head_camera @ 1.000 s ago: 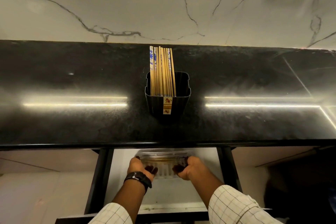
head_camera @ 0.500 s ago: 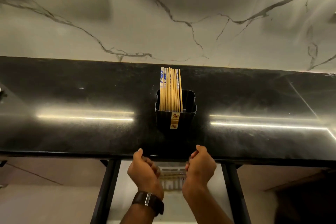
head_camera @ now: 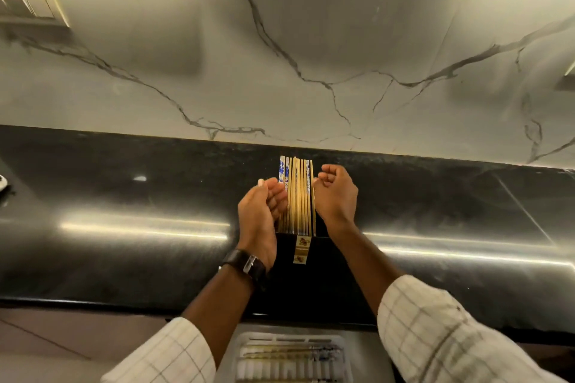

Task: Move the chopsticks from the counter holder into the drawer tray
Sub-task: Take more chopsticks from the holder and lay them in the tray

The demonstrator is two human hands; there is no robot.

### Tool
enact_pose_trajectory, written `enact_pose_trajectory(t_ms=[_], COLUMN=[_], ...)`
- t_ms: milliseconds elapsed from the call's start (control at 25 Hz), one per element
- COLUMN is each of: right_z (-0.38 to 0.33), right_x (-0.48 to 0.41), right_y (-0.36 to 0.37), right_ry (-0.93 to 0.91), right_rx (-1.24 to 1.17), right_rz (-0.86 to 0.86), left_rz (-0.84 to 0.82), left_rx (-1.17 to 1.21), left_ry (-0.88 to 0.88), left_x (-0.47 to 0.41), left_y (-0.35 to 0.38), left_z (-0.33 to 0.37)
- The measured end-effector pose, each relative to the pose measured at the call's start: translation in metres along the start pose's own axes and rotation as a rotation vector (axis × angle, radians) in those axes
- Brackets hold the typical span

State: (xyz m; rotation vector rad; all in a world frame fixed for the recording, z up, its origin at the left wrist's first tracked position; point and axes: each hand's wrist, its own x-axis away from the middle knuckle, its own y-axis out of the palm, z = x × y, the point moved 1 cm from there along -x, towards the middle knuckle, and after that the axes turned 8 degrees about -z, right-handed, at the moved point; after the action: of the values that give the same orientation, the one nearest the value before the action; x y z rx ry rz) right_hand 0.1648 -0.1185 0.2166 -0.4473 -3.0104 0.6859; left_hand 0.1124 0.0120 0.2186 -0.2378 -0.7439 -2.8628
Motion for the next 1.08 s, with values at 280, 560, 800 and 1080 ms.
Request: enact_pose_trajectory(t_ms=[280, 560, 800, 1080], right_z=[0.004, 0.008, 0.009, 0.001], right_x=[-0.056, -0.053, -0.045, -0.034], right_y=[0.007, 0.011, 0.015, 0.0], right_ry=[0.081, 0.025, -0.035, -0.109], right_rx=[0.178, 0.137, 0.195, 0.078], right_rz=[-0.377, -0.363, -0.28, -0.057], left_rz=[-0.083, -0.054, -0.068, -0.098], left_rx=[0.03, 0.096, 0.096, 0.127], left_ry=[-0.063, -0.115, -0.142, -0.137], left_x=[-0.031, -0.031, -0.023, -0.01], left_y=[-0.002, -0.019, -0.023, -0.033], left_z=[0.002, -0.006, -0.006, -0.01])
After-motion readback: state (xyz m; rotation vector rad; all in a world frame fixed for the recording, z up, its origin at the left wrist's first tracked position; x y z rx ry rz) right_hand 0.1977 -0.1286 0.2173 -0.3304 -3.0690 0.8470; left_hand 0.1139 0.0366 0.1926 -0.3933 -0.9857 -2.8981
